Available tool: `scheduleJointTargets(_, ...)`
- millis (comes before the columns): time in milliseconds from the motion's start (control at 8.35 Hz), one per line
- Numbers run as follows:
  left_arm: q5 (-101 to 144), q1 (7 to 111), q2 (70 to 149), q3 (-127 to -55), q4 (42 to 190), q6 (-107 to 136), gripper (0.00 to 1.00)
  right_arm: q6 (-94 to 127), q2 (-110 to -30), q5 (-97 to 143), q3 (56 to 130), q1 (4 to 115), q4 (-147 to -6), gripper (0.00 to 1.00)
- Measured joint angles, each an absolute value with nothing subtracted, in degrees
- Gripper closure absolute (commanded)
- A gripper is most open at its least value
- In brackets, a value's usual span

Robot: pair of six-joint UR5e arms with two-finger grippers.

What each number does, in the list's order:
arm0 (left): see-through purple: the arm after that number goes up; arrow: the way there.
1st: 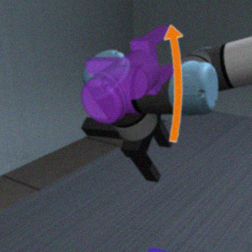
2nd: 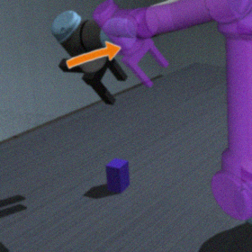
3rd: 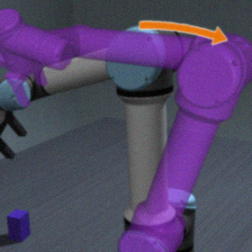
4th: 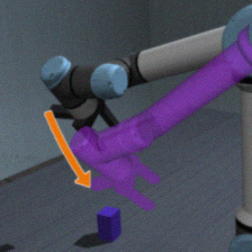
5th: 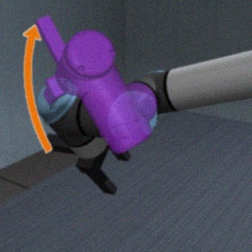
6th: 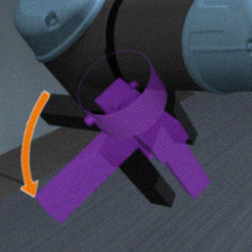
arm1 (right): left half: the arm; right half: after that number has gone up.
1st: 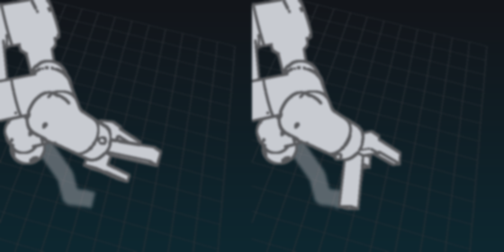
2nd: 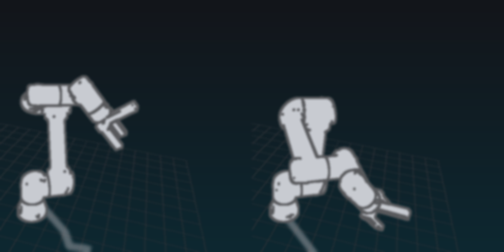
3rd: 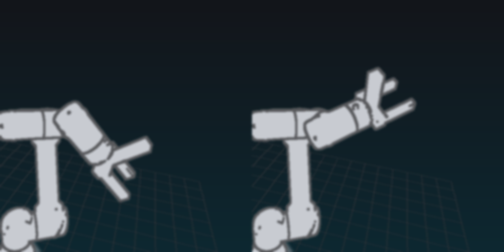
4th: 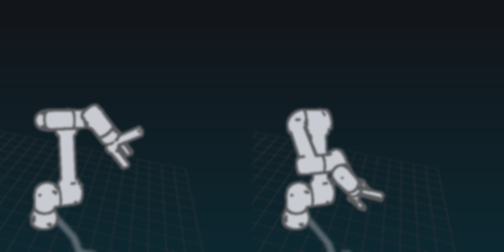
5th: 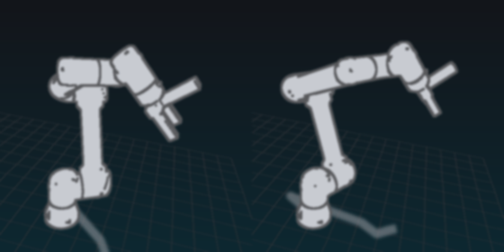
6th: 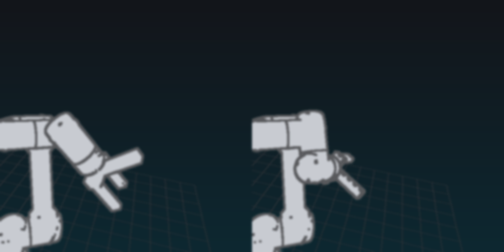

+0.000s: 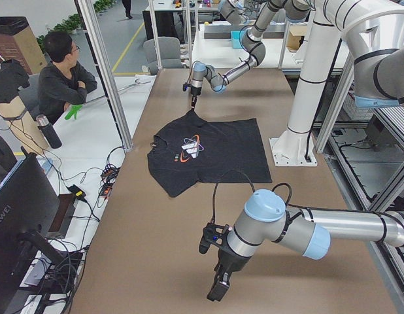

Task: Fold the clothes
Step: 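Grasp the sleeve nearest the right gripper and fold it onto the shirt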

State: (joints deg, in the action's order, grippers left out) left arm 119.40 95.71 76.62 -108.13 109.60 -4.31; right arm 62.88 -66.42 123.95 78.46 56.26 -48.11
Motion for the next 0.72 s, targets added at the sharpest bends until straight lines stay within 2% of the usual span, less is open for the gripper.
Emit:
scheduleJointTargets(240, 119.4, 95.71, 76.57, -108.03, 109.6, -4.28, 0.06, 68.77, -62.88, 122.66, 81.91, 53.52, -52.81, 1.0)
scheduleJointTargets(719, 119.36, 95.66, 76.67, -107.48, 109.68, -3.33, 0.06, 74.41, -55.58, 110.93, 80.65, 47.09, -56.29, 1.0)
